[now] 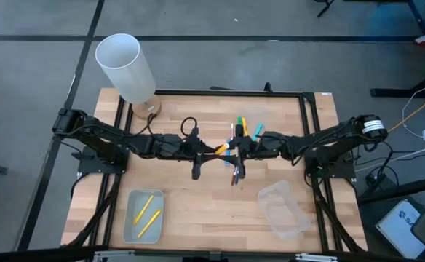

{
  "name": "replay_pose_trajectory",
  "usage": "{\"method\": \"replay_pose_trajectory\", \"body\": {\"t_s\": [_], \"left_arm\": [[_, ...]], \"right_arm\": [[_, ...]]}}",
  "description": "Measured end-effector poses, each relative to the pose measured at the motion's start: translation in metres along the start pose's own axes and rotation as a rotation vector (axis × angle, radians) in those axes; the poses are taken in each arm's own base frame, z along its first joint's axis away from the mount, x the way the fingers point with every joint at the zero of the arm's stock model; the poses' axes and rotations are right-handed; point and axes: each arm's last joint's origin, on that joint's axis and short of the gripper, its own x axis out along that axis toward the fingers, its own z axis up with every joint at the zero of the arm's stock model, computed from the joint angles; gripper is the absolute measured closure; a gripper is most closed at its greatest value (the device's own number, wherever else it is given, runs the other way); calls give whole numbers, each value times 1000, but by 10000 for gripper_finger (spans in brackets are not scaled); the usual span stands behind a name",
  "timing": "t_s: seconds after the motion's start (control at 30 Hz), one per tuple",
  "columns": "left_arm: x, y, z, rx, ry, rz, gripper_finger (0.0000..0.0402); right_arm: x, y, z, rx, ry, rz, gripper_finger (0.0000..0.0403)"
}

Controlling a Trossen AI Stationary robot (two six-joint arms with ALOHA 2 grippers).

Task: Pick & Place Markers
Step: Put the yellow highlighter pen into the top transparent bin

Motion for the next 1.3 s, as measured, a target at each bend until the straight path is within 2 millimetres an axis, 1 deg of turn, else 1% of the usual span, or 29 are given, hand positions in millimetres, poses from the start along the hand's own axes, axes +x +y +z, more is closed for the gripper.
{"method": "replay_pose_trajectory", "body": {"t_s": [0.07,0.23,0.27,0.4,0.7,0.8,0.93,1.13,1.3], "left_arm": [[0,0,0,0,1,-1,343],[0,0,-1,10,11,-3,324],[0,0,-1,10,14,-2,320],[0,0,-2,4,23,5,307],[0,2,-4,-65,45,-3,301],[0,2,-5,-66,61,-12,289],[0,0,-7,-66,85,-77,269],[-1,-1,-11,-67,135,-126,242],[-2,1,-21,-54,239,-107,238]], "right_arm": [[0,0,0,-11,2,-1,272],[0,0,-1,-6,9,0,332],[0,0,-1,-6,9,0,335],[0,0,-2,-11,16,-2,335],[0,0,-4,13,42,-2,335],[0,0,-5,24,52,-1,335],[-4,0,-5,36,94,-1,335],[-15,-1,-2,65,159,-99,335],[-23,-1,-1,80,205,-203,335]]}}
